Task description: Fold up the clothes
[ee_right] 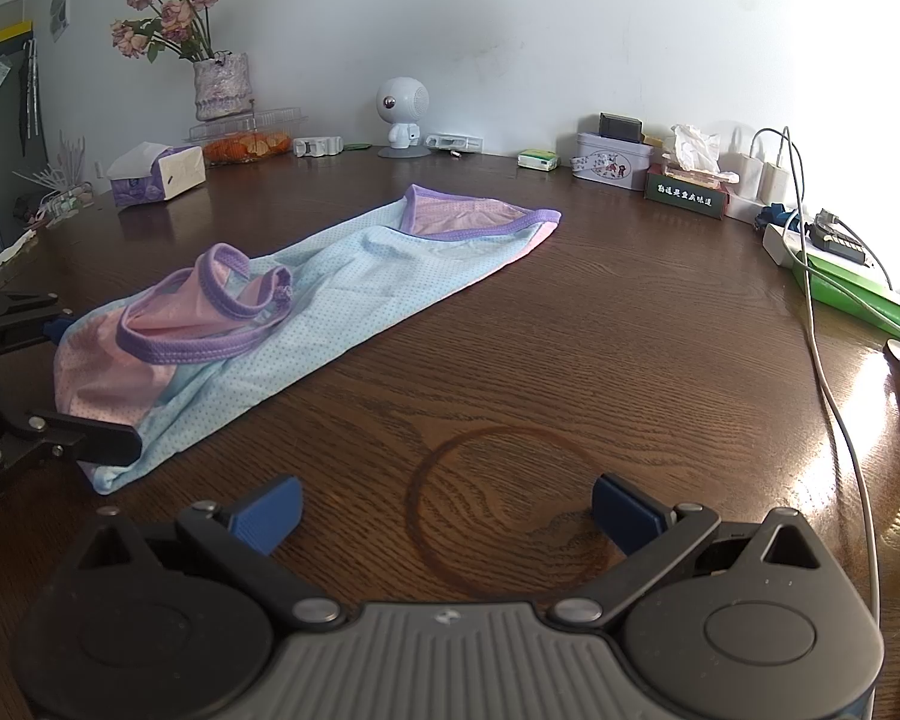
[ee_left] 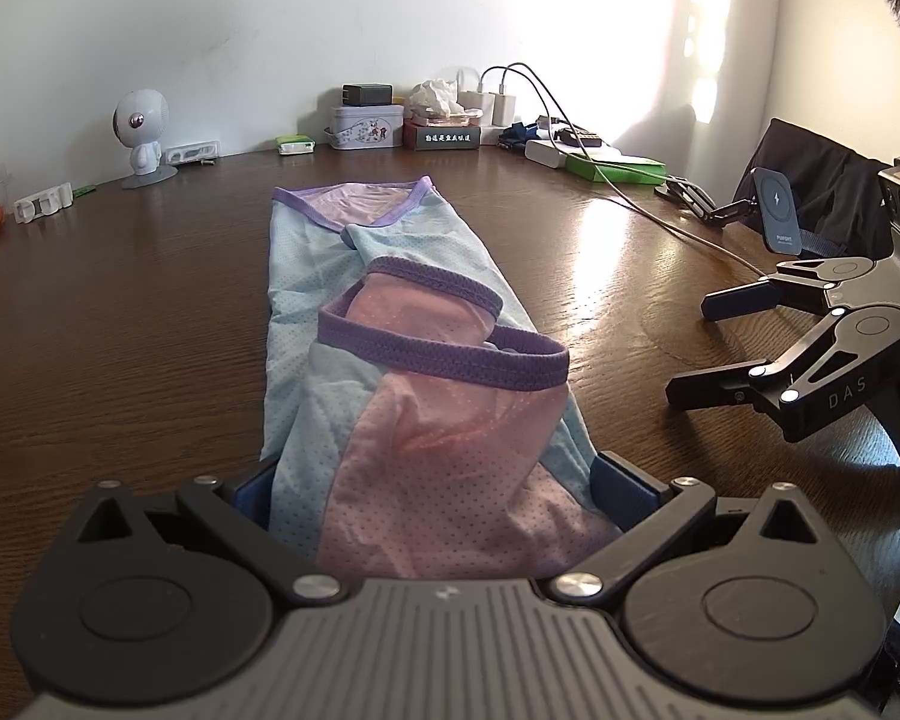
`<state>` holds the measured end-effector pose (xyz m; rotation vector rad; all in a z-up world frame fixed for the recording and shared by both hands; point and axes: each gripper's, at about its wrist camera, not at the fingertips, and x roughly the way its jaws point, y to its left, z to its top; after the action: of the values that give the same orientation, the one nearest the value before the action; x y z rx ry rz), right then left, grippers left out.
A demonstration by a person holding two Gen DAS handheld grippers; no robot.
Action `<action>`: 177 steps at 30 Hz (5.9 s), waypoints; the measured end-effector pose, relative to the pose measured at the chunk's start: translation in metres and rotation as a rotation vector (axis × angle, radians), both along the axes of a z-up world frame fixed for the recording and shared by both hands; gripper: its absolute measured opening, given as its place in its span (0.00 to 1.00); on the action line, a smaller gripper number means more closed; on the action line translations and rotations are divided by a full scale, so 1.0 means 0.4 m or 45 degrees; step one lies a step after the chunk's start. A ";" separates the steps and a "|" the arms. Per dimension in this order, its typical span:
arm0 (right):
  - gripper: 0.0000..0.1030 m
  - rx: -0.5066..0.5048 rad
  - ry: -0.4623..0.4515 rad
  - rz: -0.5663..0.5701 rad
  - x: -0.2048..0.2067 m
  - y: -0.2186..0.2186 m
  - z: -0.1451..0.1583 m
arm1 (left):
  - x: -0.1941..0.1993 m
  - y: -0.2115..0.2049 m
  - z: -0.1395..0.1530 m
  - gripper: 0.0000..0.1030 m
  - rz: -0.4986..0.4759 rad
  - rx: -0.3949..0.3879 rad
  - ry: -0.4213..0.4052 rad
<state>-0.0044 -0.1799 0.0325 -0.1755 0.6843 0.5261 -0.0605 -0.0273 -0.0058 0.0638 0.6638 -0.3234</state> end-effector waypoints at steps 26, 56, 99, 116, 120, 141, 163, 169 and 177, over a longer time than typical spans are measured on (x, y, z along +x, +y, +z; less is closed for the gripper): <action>1.00 -0.001 -0.001 -0.002 0.000 0.000 0.000 | 0.000 0.004 -0.002 1.00 -0.001 -0.001 0.001; 1.00 -0.001 -0.001 -0.003 -0.001 0.001 0.000 | 0.001 0.005 -0.003 1.00 -0.003 0.001 0.002; 1.00 -0.002 -0.001 -0.005 -0.001 0.000 0.001 | 0.002 0.005 -0.005 1.00 -0.004 0.007 0.003; 1.00 -0.002 -0.001 -0.005 -0.001 0.001 0.001 | 0.002 0.008 -0.007 1.00 -0.009 0.004 0.002; 1.00 -0.002 -0.001 -0.005 -0.001 0.000 0.001 | 0.004 0.016 -0.006 1.00 -0.011 -0.028 0.004; 0.94 0.109 -0.008 0.039 -0.074 0.019 0.059 | -0.014 0.101 0.025 0.95 -0.086 -0.175 -0.007; 0.04 0.033 0.077 0.347 -0.150 0.109 0.055 | -0.078 0.087 -0.005 0.11 -0.256 -0.389 0.185; 0.19 0.052 0.038 0.338 -0.245 -0.019 0.071 | -0.195 0.061 0.003 0.44 -0.259 -0.313 0.064; 0.34 0.033 -0.064 0.498 -0.221 0.014 0.039 | -0.205 0.015 -0.005 0.14 -0.314 -0.088 -0.003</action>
<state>-0.0927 -0.1742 0.0482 -0.2999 0.5951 0.9017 -0.1425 -0.0214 -0.0077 0.0801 0.6426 -0.5833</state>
